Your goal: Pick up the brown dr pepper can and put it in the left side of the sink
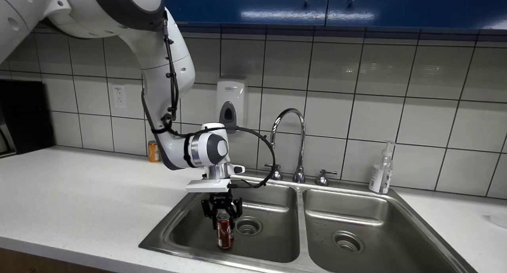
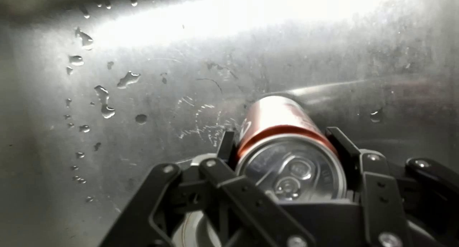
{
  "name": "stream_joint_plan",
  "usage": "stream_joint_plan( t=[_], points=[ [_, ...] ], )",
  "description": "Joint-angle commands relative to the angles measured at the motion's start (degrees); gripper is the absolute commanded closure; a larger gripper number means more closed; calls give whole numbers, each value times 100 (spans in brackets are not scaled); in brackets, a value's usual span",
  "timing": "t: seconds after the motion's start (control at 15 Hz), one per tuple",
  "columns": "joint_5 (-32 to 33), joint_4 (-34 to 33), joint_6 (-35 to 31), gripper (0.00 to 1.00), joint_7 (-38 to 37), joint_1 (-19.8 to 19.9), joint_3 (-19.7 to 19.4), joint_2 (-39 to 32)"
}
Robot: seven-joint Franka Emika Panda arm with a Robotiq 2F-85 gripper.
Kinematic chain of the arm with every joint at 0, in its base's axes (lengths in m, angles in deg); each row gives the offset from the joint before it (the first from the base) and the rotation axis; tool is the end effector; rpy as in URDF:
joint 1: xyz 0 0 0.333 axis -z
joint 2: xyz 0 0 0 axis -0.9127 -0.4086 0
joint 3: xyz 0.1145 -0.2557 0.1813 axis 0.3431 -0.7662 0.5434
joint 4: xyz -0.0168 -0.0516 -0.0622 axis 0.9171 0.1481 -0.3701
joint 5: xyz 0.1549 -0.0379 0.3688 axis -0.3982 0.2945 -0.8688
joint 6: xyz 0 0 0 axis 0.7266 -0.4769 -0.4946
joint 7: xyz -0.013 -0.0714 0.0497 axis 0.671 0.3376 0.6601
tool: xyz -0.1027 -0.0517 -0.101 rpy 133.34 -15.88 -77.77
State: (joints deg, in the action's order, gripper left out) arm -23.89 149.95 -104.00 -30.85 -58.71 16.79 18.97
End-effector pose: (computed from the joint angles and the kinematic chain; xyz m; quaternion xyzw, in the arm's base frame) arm 0.5545 -0.1753 0.0660 0.9895 -0.0458 -0.0862 0.1065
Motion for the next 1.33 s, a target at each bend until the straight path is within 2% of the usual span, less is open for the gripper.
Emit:
stream_joint_plan(
  t=[0.0, 1.07, 1.13, 1.2, 1.27],
  points=[
    [-179, -137, 18, 60, 187, -39, 30, -60],
    [-322, 113, -82, 60, 142, -35, -48, 111],
    [-321, 114, -60, 32, 138, -41, -51, 124],
    [-322, 124, -56, 9, 145, -40, -48, 142],
    [-319, 136, -48, 7, 142, -44, -56, 157]
  ],
)
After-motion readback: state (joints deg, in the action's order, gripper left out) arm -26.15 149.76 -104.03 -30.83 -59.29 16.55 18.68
